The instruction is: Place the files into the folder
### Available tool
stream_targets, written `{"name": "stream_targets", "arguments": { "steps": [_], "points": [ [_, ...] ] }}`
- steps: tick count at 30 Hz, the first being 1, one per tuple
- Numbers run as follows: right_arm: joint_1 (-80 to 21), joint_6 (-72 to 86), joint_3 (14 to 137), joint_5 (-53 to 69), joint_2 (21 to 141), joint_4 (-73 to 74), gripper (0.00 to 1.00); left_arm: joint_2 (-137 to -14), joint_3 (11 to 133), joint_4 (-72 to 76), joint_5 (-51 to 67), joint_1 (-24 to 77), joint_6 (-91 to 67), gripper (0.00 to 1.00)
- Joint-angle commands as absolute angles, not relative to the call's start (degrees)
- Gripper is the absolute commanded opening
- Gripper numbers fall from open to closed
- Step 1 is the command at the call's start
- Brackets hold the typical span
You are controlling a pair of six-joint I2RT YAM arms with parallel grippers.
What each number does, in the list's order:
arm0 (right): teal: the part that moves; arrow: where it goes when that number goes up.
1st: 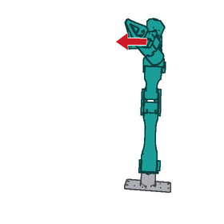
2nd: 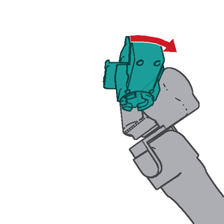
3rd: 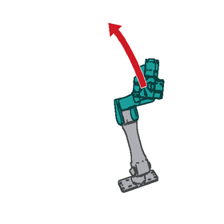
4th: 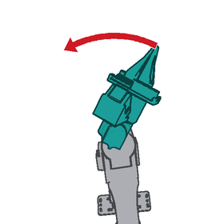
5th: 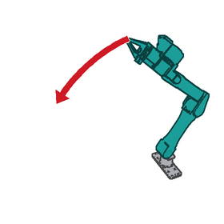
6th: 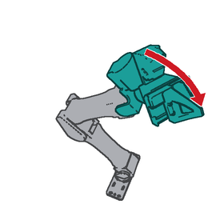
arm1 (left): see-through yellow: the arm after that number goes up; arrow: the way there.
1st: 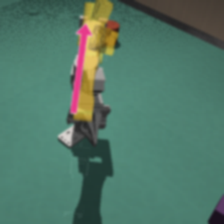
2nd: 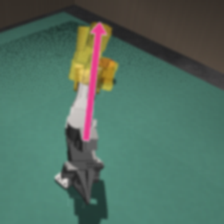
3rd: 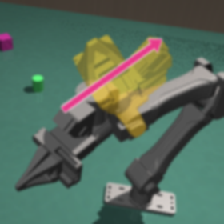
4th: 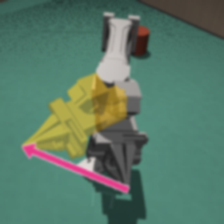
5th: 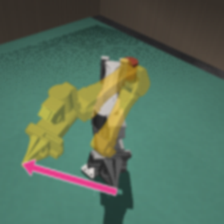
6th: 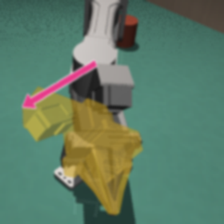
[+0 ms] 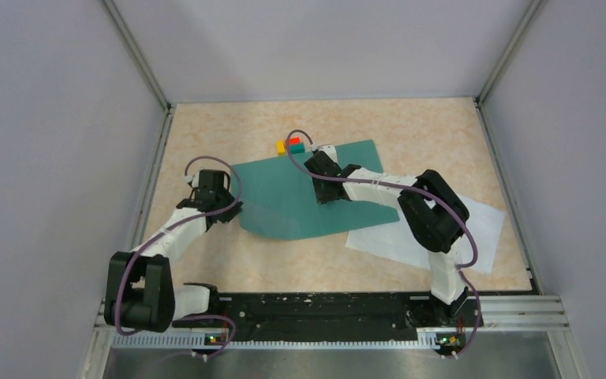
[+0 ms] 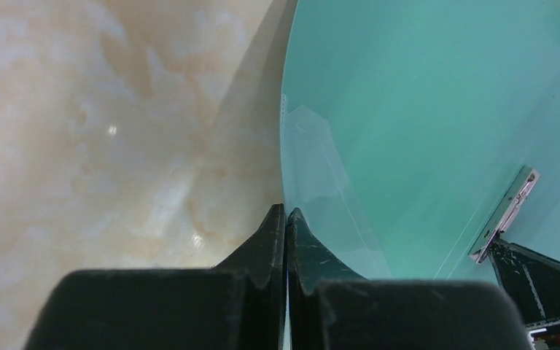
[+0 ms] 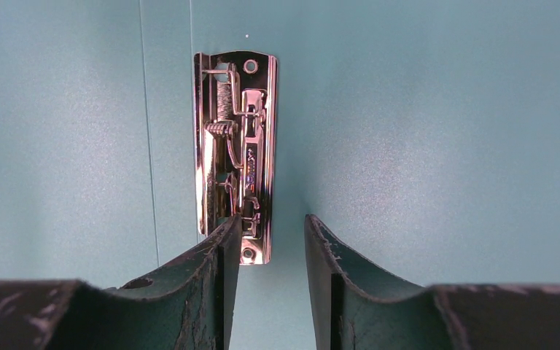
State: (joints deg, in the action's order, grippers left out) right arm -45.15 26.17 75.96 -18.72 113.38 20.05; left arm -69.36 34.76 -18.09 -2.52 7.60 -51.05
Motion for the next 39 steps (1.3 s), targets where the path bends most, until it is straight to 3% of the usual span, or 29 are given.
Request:
{"name": "stream_targets", "arguments": {
  "steps": [1, 11, 16, 22, 26, 30, 34, 39],
  "points": [
    [-44.4, 25.16, 78.6, -17.11, 116.82, 19.33, 0.38, -75.24, 40.42, -16.12, -3.25, 8.13, -47.14, 0.0],
    [-44.34, 27.26, 75.76, -13.72, 114.46, 19.55, 0.36, -83.18, 48.6, -24.97, -5.03, 8.09, -44.31, 0.0],
    [-46.56, 30.38, 68.93, -11.97, 109.5, 17.57, 0.35, -79.5, 47.79, -30.25, -7.8, 8.0, -42.37, 0.37],
    [-49.82, 34.36, 64.4, -11.33, 105.26, 15.83, 0.35, -74.41, 47.96, -34.68, -13.07, 7.78, -40.18, 0.66],
    [-49.88, 34.75, 64.36, -12.77, 101.86, 16.63, 0.37, -72.14, 50.62, -35.85, -11.95, 7.78, -38.41, 0.69],
    [-46.93, 34.18, 62.46, -14.51, 93.81, 19.33, 0.56, -72.27, 54.3, -35.52, -7.1, 9.83, -36.44, 0.69],
    [-40.96, 33.89, 57.1, -17.05, 84.71, 21.89, 0.72, -74.99, 58.44, -34.0, -4.21, 17.58, -35.99, 0.7],
    [-28.75, 33.66, 48.97, -12.32, 75.55, 21.71, 0.77, -85.49, 65.44, -30.21, -3.97, 29.42, -38.93, 0.71]
  ]
}}
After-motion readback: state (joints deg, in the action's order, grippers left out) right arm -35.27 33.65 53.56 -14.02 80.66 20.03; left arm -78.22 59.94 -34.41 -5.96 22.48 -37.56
